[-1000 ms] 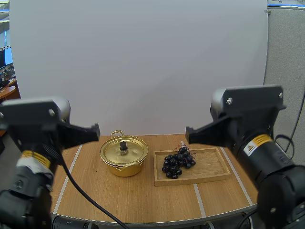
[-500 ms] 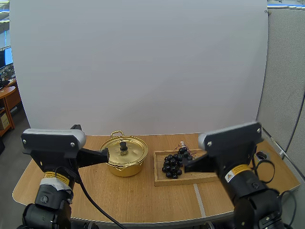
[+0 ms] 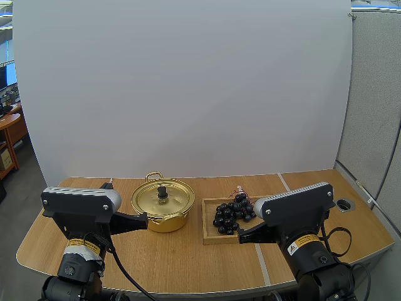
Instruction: Open the pot, put the pineapple inside, and close it
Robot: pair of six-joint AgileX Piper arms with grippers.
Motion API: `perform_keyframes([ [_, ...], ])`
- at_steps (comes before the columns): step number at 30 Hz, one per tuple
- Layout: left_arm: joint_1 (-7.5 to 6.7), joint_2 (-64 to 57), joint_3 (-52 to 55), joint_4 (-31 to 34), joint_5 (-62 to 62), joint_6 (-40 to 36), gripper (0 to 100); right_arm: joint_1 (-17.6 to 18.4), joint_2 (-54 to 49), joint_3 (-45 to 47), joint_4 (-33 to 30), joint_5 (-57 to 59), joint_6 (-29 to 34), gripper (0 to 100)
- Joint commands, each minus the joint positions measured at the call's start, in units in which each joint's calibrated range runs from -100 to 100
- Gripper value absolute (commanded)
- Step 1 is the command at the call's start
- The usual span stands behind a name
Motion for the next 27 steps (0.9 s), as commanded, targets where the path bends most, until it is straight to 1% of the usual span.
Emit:
perform_keyframes([
  [1,0.17,-0.3,0.2,0.8,1.5,-0.2,0,-0.2,-0.4,0.3,-0.2,-1.0,-0.4,0],
  [6,0.17,-0.3,0.2,0.8,8.6,-0.2,0,-0.2,-0.4,0.3,-0.2,1.7,-0.4,0],
  [14,0.17,-0.3,0.2,0.8,18.3,-0.2,0,-0.2,-0.4,0.3,0.2,16.3,0.0,0],
  [16,0.17,-0.3,0.2,0.6,22.0,-0.2,0,-0.2,-0.4,0.3,0.4,18.9,0.0,0],
  [18,0.17,-0.3,0.2,0.6,26.5,-0.2,0,-0.2,-0.4,0.3,0.4,18.9,0.0,0],
  [27,0.17,-0.3,0.2,0.5,25.6,-0.2,0,-0.2,-0.4,0.3,0.4,18.9,0.4,0],
])
